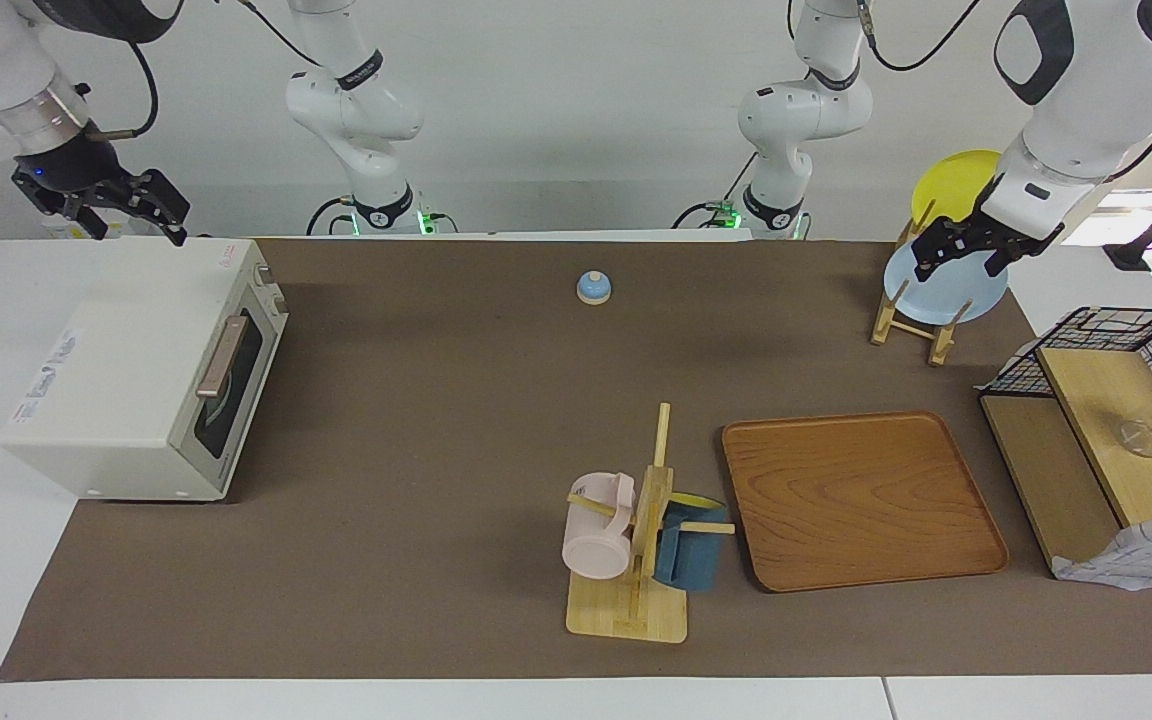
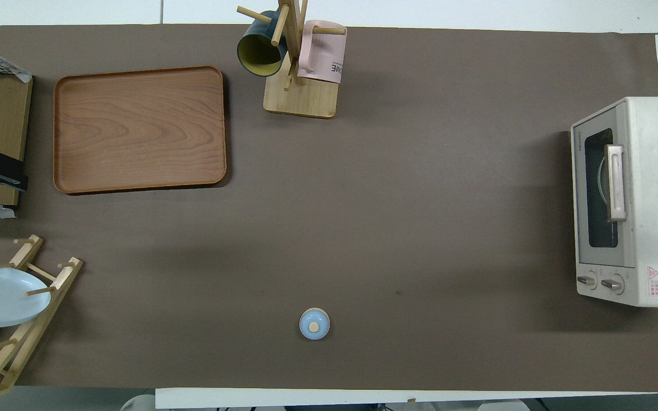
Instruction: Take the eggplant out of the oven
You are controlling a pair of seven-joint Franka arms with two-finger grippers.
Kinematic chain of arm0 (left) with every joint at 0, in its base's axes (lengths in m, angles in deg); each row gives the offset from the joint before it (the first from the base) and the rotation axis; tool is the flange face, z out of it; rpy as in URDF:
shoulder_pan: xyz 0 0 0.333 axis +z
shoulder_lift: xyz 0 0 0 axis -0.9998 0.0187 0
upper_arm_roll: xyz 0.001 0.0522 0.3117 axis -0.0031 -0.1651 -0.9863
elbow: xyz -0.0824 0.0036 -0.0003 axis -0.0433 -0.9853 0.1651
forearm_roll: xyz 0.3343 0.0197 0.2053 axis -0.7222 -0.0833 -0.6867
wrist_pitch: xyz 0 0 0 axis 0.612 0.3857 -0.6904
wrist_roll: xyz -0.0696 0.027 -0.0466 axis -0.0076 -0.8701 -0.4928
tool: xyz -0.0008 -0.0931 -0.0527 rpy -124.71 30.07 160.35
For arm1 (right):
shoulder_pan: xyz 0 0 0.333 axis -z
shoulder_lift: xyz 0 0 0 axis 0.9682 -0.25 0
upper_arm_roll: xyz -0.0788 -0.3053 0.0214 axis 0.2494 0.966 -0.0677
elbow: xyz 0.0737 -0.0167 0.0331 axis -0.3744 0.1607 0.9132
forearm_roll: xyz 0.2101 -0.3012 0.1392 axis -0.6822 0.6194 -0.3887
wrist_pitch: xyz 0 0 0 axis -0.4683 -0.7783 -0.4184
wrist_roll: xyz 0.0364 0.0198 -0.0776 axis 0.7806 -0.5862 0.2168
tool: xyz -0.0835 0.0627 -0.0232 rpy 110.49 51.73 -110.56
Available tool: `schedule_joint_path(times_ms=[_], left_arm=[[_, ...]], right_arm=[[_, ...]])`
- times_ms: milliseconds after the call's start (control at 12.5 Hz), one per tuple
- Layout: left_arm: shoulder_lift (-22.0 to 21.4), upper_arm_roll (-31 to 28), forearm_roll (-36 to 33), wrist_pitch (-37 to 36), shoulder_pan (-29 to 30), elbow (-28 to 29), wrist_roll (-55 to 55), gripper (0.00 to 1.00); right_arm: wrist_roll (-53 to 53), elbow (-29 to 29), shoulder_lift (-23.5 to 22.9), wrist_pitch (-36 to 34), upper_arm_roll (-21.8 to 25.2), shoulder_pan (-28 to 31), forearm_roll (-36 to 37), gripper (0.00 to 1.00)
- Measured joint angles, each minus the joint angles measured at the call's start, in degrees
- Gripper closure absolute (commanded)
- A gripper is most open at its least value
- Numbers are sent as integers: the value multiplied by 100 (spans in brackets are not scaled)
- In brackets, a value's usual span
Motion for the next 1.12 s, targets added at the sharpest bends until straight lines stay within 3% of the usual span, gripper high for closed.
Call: schedule_joint_path(times_ms=[400, 480, 560, 640, 800, 880, 1120], left_arm=[[0, -54, 0, -4, 12, 0, -1, 0], [0, -53, 0, -4, 12, 0, -1, 0], [0, -53, 0, -4, 12, 0, -1, 0], [0, -54, 0, -4, 12, 0, -1, 0], [0, -54, 0, -4, 12, 0, -1, 0], [0, -54, 0, -4, 12, 0, -1, 0], [0, -54, 0, -4, 12, 0, -1, 0]], right_arm=[[7, 0, 0, 25, -25, -51, 1, 0], [54, 3, 0, 89, -27, -92, 1, 8], [240, 11, -2, 185, -32, -124, 17, 35], [542, 20, -5, 315, -33, -153, 39, 56], [923, 83, -5, 354, -34, -160, 41, 88], [982, 133, -2, 366, -35, -166, 39, 99], [864, 327, 2, 596, -38, -420, 42, 100]])
